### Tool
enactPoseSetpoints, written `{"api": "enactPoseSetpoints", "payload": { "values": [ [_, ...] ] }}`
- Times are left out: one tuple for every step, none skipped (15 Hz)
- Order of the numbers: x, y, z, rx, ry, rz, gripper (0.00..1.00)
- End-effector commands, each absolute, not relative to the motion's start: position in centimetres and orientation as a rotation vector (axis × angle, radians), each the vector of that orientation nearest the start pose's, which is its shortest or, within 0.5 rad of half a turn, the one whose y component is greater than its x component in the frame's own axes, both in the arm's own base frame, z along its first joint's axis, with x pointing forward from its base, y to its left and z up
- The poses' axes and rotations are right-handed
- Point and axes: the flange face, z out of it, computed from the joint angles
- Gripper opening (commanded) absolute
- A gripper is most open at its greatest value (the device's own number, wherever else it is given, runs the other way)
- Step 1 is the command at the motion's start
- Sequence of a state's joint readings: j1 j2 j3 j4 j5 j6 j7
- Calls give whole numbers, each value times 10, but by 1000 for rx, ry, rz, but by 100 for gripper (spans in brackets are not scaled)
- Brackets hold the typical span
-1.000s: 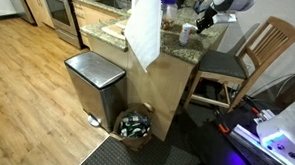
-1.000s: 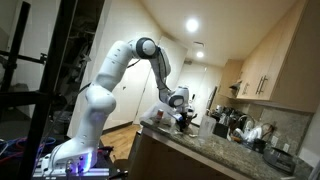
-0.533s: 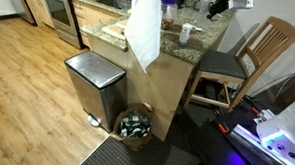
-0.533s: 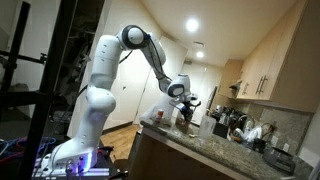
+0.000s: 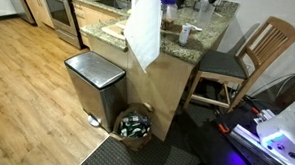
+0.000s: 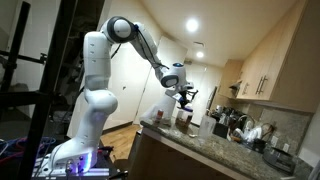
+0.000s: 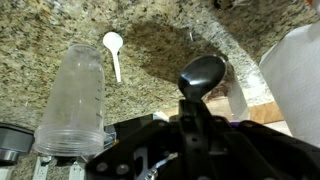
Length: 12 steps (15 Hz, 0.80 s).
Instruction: Pick up the silver spoon from the countertop and place it on top of the container with a blue lid
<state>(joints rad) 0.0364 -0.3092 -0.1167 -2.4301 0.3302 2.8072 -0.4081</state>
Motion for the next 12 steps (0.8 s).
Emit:
{"api": "enactPoseSetpoints", "payload": {
  "values": [
    [506, -41, 506, -2874, -121, -1066, 0],
    [512, -33, 521, -2862, -130, -1093, 0],
    [520, -26, 535, -2855, -134, -1121, 0],
    [528, -17, 551, -2846, -133, -1149, 0],
    [539, -10, 565, -2841, -126, -1167, 0],
    [552, -3, 578, -2839, -99, -1178, 0],
    [559, 3, 586, -2832, -80, -1185, 0],
    [561, 13, 593, -2809, -90, -1185, 0],
    [542, 6, 585, -2813, -92, -1204, 0],
    [548, 11, 591, -2804, -93, -1208, 0],
    [553, 14, 593, -2799, -94, -1211, 0],
    [556, 16, 592, -2800, -95, -1208, 0]
  ]
}}
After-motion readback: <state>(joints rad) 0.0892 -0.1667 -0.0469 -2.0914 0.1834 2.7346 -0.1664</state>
